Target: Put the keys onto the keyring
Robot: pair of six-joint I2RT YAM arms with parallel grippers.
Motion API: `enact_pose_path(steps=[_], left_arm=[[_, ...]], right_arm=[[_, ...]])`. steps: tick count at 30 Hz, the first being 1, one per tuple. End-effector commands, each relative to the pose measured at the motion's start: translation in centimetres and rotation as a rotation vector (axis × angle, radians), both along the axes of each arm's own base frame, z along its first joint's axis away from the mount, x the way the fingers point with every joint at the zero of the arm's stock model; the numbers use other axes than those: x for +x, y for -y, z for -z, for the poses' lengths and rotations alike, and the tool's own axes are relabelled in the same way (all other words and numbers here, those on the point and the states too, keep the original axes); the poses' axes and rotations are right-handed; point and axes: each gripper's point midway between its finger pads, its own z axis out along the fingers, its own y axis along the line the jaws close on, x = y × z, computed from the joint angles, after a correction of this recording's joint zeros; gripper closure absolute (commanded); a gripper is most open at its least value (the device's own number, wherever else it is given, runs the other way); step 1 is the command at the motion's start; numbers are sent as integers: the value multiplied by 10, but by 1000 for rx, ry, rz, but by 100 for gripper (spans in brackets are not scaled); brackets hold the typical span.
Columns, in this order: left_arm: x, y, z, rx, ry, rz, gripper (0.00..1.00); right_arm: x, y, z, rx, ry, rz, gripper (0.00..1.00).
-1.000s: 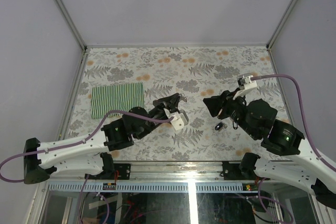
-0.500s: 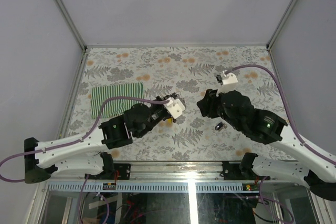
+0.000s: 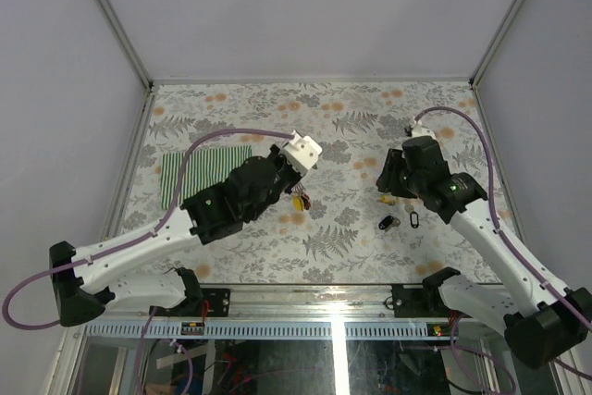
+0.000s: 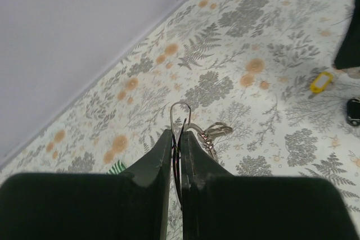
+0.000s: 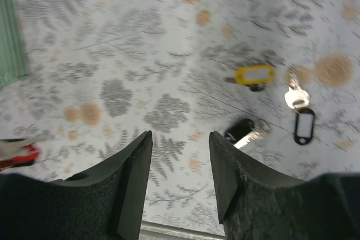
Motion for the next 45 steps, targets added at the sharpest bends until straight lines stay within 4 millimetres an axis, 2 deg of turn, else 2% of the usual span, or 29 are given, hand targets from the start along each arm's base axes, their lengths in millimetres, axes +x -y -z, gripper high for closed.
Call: enact_pose_path(steps=[1,8,17,27,45], left_arm=[[9,2,-14,-94,-64,-18,100],[12,4,-2,-89,-94,-14,100],[12,2,1,-112,-96,0,100],[9,6,3,-108,-111,28,100],[9,7,4,-96,-121,39,100]], right_arm=[[3,28,38,-8,-74,109,47],[10,49,91,9,-155,218,46],[10,60,126,-91,-267,225,46],[6,68,144,-97,-313,247,45],[-20,51,164,12,-428,190,44]])
